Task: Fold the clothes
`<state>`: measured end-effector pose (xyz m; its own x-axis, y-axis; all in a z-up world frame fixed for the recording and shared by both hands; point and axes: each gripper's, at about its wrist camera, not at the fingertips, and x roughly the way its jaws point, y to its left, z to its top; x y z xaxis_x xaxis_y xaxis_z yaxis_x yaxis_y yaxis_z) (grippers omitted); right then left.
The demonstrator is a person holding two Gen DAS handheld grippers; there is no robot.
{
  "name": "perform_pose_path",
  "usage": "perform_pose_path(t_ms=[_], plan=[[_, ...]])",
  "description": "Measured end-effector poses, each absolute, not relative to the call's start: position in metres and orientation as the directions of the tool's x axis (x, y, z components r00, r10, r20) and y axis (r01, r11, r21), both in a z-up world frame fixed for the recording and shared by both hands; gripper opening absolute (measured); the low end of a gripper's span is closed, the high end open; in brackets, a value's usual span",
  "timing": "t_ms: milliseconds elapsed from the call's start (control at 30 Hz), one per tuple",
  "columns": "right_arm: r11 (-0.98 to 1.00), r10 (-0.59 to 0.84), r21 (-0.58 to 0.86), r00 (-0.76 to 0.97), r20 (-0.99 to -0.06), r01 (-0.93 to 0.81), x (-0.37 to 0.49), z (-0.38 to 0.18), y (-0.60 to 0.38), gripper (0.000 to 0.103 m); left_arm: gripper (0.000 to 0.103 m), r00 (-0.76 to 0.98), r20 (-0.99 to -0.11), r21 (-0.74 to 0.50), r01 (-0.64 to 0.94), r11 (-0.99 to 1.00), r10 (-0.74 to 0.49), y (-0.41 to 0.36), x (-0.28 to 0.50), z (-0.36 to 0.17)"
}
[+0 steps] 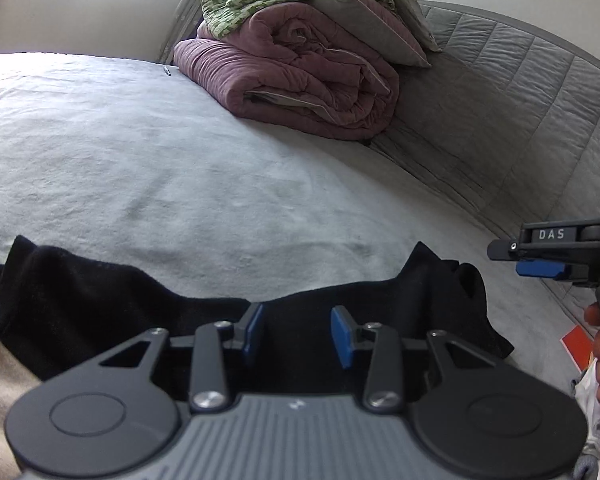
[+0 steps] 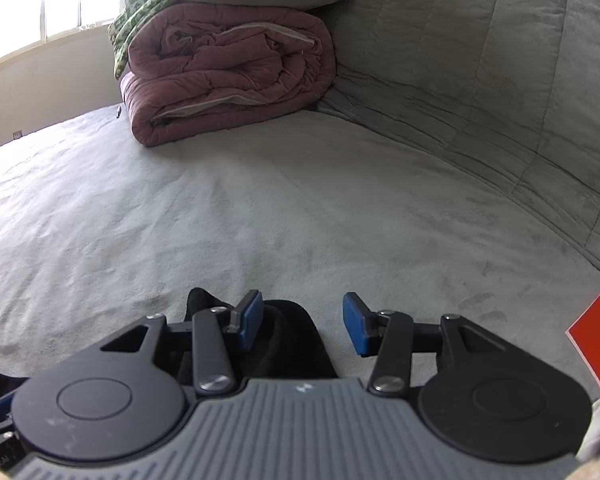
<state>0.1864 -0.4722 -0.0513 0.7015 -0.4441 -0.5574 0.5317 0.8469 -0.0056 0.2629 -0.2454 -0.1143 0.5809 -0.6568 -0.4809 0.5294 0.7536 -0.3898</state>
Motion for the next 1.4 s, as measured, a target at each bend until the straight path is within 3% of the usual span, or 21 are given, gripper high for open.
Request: perform_pose_path(t_ms=[133,233,467,767,867,933,967,1000,1067,1200,1400], plan=[[0.86,-0.412,0.045,0.743,-0.527,0.509,0.173,-0.029,-0.456,0.049,0.038,0.558,-0.465,-0.443,0.526,0.726,-0.687,-0.238,0.267,-0.117],[0.9,-0.341,0.042,0.759,-0.554,0.435,0.174,-0.012,-0.446,0.049,0.04,0.541,-0.451,-0.48,0.523,0.704,-0.709,-0.233,0.269,-0.118],[0.967,-0.244,-0.108,0.716,-0.654,0.231,0.177,0.017,-0.445,0.049,0.046,0.533,-0.447,-0.481,0.534,0.695,-0.719,-0.235,0.268,-0.117],[0.965,-0.196,-0.086,0.462,-0.865,0.247,0.202,-0.059,-0.509,0.047,0.046,0.531,-0.447,-0.483,0.534,0.694,-0.72,-0.235,0.268,-0.117],[0.965,-0.152,-0.046,0.404,-0.902,0.259,0.207,-0.082,-0.52,0.039,0.046,0.531,-0.446,-0.483,0.534,0.694,-0.72,-0.234,0.268,-0.117],[0.972,-0.127,-0.039,0.379,-0.917,0.231,0.213,-0.091,-0.519,0.02,0.046,0.531,-0.446,-0.484,0.534,0.693,-0.721,-0.234,0.268,-0.118],[0.977,-0.132,-0.057,0.376,-0.917,0.205,0.214,-0.091,-0.516,0.016,0.046,0.53,-0.446,-0.484,0.534,0.693,-0.721,-0.234,0.268,-0.118],[0.98,-0.157,-0.097,0.367,-0.917,0.176,0.216,-0.091,-0.513,0.005,0.046,0.53,-0.446,-0.484,0.534,0.693,-0.721,-0.234,0.268,-0.118],[0.978,-0.201,-0.166,0.347,-0.916,0.13,0.22,-0.088,-0.509,0.004,0.046,0.53,-0.446,-0.485,0.534,0.692,-0.722,-0.233,0.268,-0.118],[0.885,-0.457,-0.457,0.337,-0.823,0.085,0.235,-0.08,-0.512,0.003,0.046,0.528,-0.445,-0.488,0.535,0.69,-0.723,-0.233,0.269,-0.118],[0.79,-0.61,-0.579,0.344,-0.714,0.2,0.263,-0.063,-0.549,0.003,0.046,0.526,-0.445,-0.489,0.536,0.689,-0.725,-0.232,0.268,-0.119]])
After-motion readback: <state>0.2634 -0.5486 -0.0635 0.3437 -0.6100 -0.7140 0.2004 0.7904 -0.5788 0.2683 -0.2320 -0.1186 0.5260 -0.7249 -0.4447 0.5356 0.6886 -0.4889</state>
